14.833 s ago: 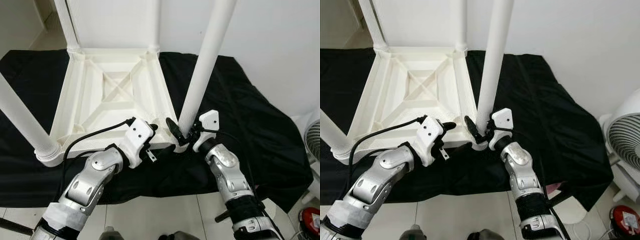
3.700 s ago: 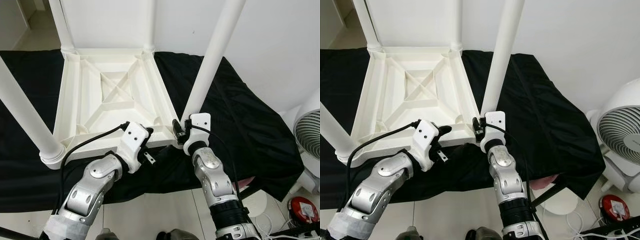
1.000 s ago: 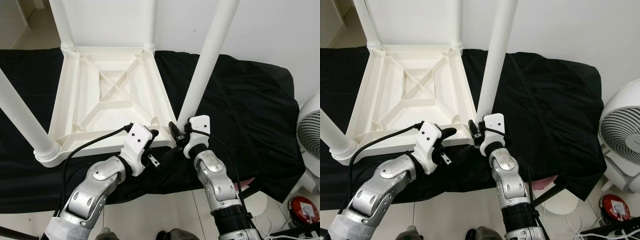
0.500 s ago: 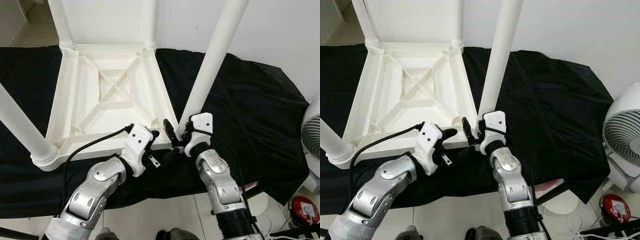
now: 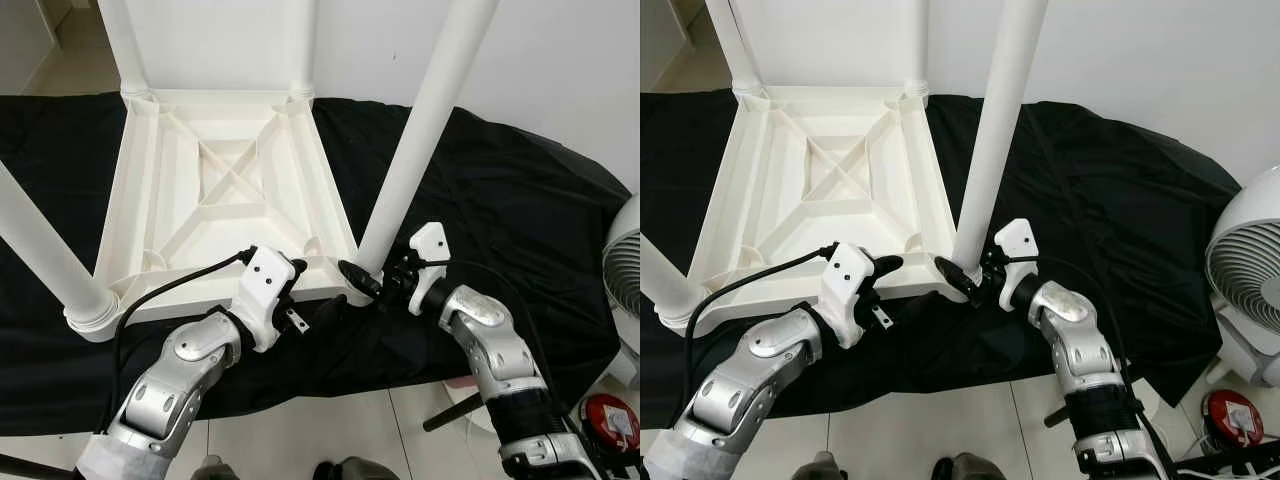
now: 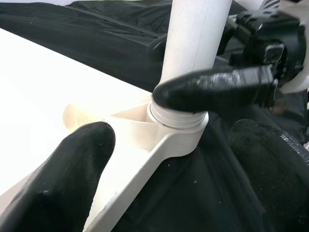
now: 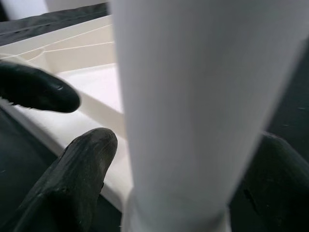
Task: Building children table
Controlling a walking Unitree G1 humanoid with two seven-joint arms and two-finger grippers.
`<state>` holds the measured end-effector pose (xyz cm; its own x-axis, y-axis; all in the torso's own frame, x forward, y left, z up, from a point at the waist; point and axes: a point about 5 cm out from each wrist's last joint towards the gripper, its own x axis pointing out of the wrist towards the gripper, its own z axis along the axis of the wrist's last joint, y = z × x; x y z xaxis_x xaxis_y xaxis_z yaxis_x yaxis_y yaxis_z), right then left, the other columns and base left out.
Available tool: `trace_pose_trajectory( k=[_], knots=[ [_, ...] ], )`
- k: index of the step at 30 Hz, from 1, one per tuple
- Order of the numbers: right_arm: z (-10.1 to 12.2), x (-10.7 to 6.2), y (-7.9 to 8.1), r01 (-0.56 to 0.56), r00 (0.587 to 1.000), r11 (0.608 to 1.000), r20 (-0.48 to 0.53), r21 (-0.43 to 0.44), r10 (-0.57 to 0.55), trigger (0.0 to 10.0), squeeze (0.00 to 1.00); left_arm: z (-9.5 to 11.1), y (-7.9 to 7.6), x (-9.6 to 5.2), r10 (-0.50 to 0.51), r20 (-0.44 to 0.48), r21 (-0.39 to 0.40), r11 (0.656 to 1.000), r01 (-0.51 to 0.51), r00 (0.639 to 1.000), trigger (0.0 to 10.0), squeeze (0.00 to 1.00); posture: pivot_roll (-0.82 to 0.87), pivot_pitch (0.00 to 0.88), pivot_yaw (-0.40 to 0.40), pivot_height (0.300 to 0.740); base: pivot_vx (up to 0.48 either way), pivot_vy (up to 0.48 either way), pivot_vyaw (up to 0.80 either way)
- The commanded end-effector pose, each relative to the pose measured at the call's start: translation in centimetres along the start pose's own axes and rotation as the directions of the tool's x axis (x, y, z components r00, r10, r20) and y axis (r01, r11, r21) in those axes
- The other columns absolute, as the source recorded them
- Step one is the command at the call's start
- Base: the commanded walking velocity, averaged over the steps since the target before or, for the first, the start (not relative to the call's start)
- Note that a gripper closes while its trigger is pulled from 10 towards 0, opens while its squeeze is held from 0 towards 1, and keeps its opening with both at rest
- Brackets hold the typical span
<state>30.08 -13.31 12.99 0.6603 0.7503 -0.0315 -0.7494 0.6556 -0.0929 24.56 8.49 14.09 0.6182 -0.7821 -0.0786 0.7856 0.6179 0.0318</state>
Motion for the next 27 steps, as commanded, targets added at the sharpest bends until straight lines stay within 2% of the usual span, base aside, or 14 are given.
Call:
trace_pose_trajectory(
  k=[1,4,5,6,7,8,9,18,19,20,23,25,26,27],
  knots=[
    [-0.3,0.4,-0.4,-0.049,0.998,0.999,-0.030,-0.023,0.048,10.0,0.00,0.4,-0.2,-0.1,-0.069,-0.004,0.012,0.998,0.069,0.998,10.0,0.00,0.09,0.011,-0.056,0.740,0.000,0.000,0.00],
    [-0.4,1.0,-0.7,-0.094,0.995,0.995,-0.049,-0.034,0.092,10.0,0.00,0.4,-0.1,-0.2,-0.070,-0.006,0.017,0.997,0.070,0.998,10.0,0.00,0.09,0.011,-0.056,0.740,0.000,0.000,0.00],
    [-0.3,1.3,-0.9,-0.113,0.992,0.993,-0.055,-0.036,0.111,8.0,0.00,0.5,-0.1,-0.2,-0.070,-0.007,0.018,0.997,0.070,0.998,10.0,0.00,0.09,0.008,-0.055,0.740,0.000,0.000,0.00],
    [-0.3,1.4,-1.0,-0.123,0.991,0.992,-0.058,-0.037,0.121,8.0,0.00,0.5,0.0,-0.3,-0.070,-0.008,0.019,0.997,0.070,0.998,10.0,0.00,0.09,0.008,-0.055,0.740,0.000,0.000,0.00],
    [-0.3,1.6,-1.1,-0.133,0.989,0.991,-0.064,-0.036,0.130,1.1,0.00,0.5,0.0,-0.3,-0.069,-0.009,0.021,0.997,0.069,0.998,10.0,0.00,0.10,0.004,-0.058,0.740,0.000,0.000,0.00],
    [-0.3,1.6,-1.1,-0.133,0.989,0.991,-0.064,-0.036,0.130,1.1,0.00,0.5,0.0,-0.3,-0.069,-0.009,0.021,0.997,0.069,0.998,10.0,0.00,0.10,0.004,-0.058,0.740,0.000,0.000,0.00],
    [-0.3,1.8,-1.2,-0.140,0.988,0.989,-0.071,-0.043,0.137,0.0,0.00,0.5,0.0,-0.3,-0.069,-0.010,0.021,0.997,0.069,0.998,10.0,0.00,0.11,0.004,-0.060,0.740,0.000,0.000,0.00],
    [-0.7,1.7,-1.2,-0.135,0.987,0.991,-0.087,-0.008,0.134,0.0,0.00,0.3,-0.2,-0.6,-0.052,-0.011,0.019,0.998,0.053,0.999,10.0,0.00,0.12,0.000,-0.088,0.740,0.000,0.000,0.00],
    [-1.6,1.7,-1.2,-0.055,0.988,0.998,-0.140,0.021,0.057,0.0,0.00,0.2,-0.2,-0.6,-0.044,-0.011,0.014,0.999,0.045,0.999,10.0,0.00,0.12,0.000,-0.095,0.740,0.000,0.000,0.00],
    [-1.9,1.7,-1.1,-0.019,0.989,1.000,-0.145,0.013,0.021,0.0,0.00,0.2,-0.3,-0.6,-0.043,-0.011,0.013,0.999,0.043,0.999,10.0,0.00,0.12,0.000,-0.101,0.740,0.000,0.000,0.00],
    [-2.1,1.8,-1.0,0.009,0.990,1.000,-0.140,-0.001,-0.009,0.0,0.00,0.2,-0.3,-0.6,-0.041,-0.010,0.012,0.999,0.042,0.999,10.0,0.00,0.12,0.000,-0.101,0.740,0.000,0.000,0.00],
    [-2.1,1.9,-0.5,0.052,0.990,0.998,-0.129,0.031,-0.048,0.0,0.00,0.1,-0.3,-0.6,-0.042,-0.010,0.011,0.999,0.042,0.999,10.0,0.00,0.12,0.000,-0.103,0.740,0.000,0.000,0.00],
    [-2.2,2.0,0.3,0.153,0.983,0.983,-0.120,0.100,-0.141,0.0,0.00,0.1,-0.4,-0.5,-0.045,-0.008,0.008,0.999,0.046,0.999,10.0,0.00,0.11,0.000,-0.101,0.740,0.000,0.000,0.00],
    [-2.2,2.0,0.6,0.207,0.974,0.972,-0.119,0.115,-0.193,0.0,0.00,0.1,-0.5,-0.4,-0.049,-0.008,0.007,0.999,0.050,0.999,10.0,0.00,0.11,0.000,-0.100,0.740,0.000,0.000,0.00]
  ],
)
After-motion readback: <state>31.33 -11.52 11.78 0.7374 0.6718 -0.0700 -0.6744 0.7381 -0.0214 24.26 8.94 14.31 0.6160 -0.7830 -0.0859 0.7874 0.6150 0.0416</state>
